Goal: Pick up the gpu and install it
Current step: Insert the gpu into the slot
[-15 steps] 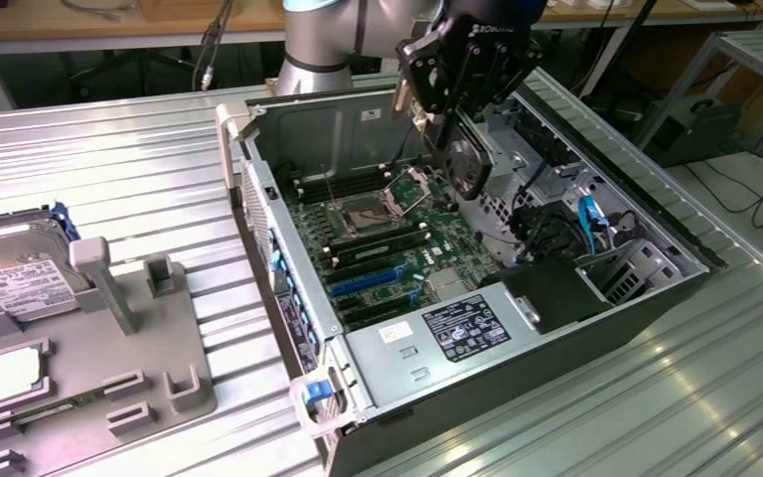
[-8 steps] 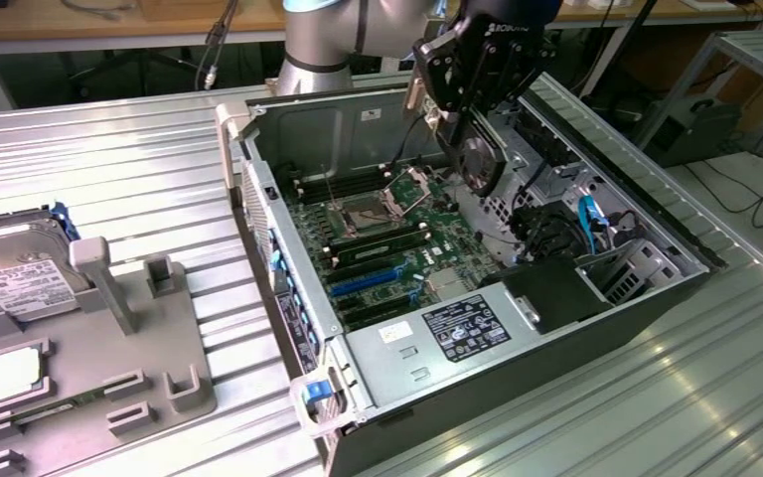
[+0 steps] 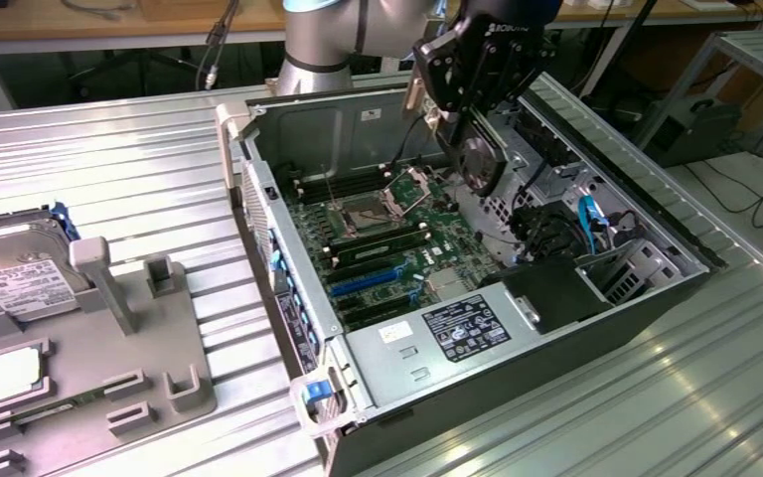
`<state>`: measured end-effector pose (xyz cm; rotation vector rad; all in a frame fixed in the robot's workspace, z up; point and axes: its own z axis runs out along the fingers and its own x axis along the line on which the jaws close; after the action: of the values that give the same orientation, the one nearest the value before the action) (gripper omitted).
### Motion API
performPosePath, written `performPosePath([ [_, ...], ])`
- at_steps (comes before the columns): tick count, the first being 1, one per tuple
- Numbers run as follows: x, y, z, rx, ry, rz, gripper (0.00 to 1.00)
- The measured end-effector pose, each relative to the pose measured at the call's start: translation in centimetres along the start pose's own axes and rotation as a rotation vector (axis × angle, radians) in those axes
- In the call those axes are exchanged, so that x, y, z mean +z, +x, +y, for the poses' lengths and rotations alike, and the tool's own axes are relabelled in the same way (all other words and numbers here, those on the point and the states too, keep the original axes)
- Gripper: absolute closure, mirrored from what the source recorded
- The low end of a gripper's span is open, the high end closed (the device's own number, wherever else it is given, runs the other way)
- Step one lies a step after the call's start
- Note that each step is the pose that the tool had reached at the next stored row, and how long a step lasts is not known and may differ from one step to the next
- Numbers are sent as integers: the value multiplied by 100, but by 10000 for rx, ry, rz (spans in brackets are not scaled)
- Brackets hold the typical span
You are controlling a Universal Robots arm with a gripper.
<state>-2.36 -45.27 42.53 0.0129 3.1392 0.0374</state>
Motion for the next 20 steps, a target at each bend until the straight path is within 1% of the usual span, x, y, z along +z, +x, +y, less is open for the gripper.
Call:
performPosePath([
  [4,0,0,0,-538,0,14,72],
  [16,0,0,0,-1586,-2,38,72],
  [20,0,0,0,-2122,-5,51,72],
])
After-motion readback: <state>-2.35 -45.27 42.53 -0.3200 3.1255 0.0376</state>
